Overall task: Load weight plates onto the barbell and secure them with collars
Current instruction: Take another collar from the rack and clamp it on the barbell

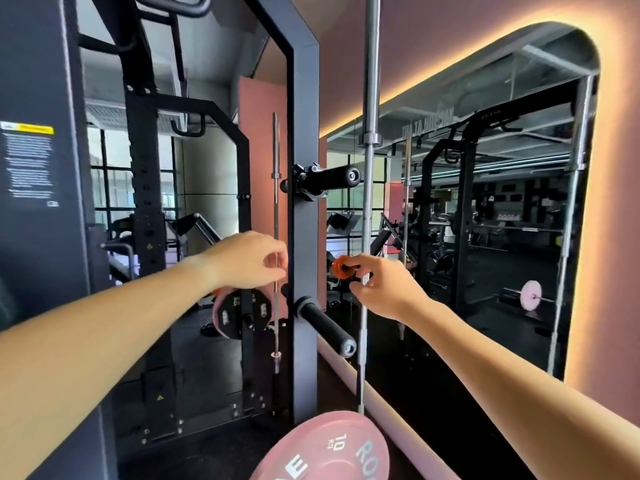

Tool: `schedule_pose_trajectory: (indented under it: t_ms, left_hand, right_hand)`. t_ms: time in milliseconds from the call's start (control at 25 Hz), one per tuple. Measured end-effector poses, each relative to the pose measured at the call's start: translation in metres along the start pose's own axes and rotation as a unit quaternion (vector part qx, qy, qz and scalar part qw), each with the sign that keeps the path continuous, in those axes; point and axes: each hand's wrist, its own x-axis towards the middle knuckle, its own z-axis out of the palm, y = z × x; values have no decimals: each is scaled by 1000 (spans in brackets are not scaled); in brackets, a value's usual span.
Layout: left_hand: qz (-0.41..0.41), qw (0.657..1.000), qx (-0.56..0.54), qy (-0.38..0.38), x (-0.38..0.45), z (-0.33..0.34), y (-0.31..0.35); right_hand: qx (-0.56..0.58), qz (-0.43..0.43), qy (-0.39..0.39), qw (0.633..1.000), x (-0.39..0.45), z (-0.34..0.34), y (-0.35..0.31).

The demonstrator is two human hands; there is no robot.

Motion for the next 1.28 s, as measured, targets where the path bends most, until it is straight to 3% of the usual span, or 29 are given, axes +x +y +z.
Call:
schedule_pose_trajectory:
  t_ms: [240,400,520,720,1000,1120,1280]
  left_hand:
    - [-58,990,-77,100,87,12,-41]
    - [-134,950,-208,192,135,13,-64]
    - [-178,918,-293,201,168,8,-74]
    - [-218,889,-358,185,204,2,-69]
    - [-259,871,-376,182,244,-2,-63]
    - [-270,868,-379,175,247,-5,-51]
    - [-265,866,-384,181,242,-7,-34]
  right_hand:
    - [7,20,51,998,80,-40,51]
    - [77,22,97,992,136,-54,66]
    - [177,28,102,978,176,-56,61]
    - [328,56,-14,943,238,-63,43]
    - [310,63,-222,922,309,-59,14]
    - [293,67,-254,919,319,-53,9]
    - [302,58,-237,922,314,-65,16]
